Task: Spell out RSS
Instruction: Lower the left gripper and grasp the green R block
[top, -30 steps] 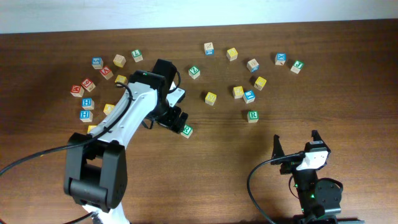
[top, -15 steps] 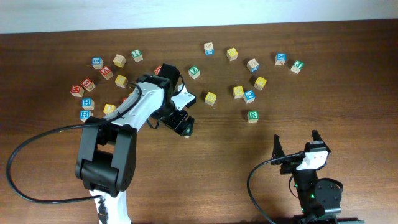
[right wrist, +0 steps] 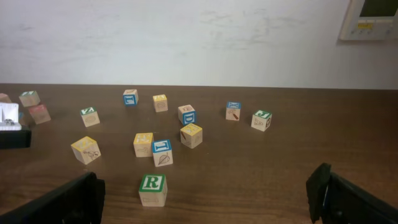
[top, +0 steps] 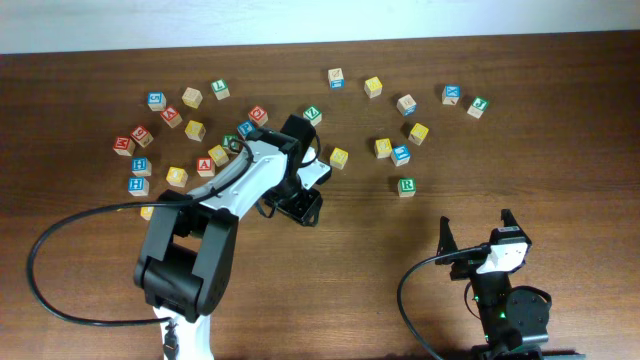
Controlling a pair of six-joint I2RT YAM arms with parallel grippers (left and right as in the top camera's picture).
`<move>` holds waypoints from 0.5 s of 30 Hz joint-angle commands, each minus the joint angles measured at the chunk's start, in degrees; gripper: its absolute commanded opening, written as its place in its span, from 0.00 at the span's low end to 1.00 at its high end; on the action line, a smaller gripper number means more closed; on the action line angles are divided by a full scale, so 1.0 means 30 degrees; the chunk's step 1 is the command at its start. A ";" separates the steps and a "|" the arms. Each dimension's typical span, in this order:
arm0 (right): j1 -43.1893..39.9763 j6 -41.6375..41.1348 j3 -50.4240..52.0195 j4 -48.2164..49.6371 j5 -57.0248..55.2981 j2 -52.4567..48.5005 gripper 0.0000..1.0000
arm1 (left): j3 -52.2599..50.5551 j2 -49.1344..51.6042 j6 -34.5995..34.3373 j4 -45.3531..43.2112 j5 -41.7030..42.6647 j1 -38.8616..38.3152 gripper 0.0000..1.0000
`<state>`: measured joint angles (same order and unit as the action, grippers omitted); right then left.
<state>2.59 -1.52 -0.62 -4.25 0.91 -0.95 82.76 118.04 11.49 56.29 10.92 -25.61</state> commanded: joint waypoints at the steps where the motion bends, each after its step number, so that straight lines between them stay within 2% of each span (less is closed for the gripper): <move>1: -0.0138 -0.0138 0.0102 -0.0095 -0.0168 0.0073 0.99 | -0.0554 0.0372 -0.1166 -0.0277 -0.1574 -0.0029 0.54; 3: -0.0138 -0.0146 0.0102 -0.0095 -0.0168 0.0073 0.98 | -0.0889 0.0372 -0.1173 -0.0546 -0.1581 -0.0044 0.54; 6: -0.0138 -0.0146 0.0102 -0.0095 -0.0168 0.0073 0.99 | -0.0933 0.0372 -0.1180 -0.0889 -0.1581 -0.0044 0.46; 13: -0.0138 -0.0146 0.0102 -0.0102 -0.0168 0.0073 0.98 | -0.0933 0.0372 -0.1683 -0.1756 -0.1421 -0.0044 0.41; 15: -0.0138 -0.0146 0.0102 -0.0095 -0.0168 0.0073 0.98 | -0.0933 0.0372 -0.1683 -0.1712 -0.1435 -0.0044 0.33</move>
<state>2.59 -1.54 -0.62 -4.25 0.91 -0.95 80.84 118.04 7.40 51.29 6.59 -25.65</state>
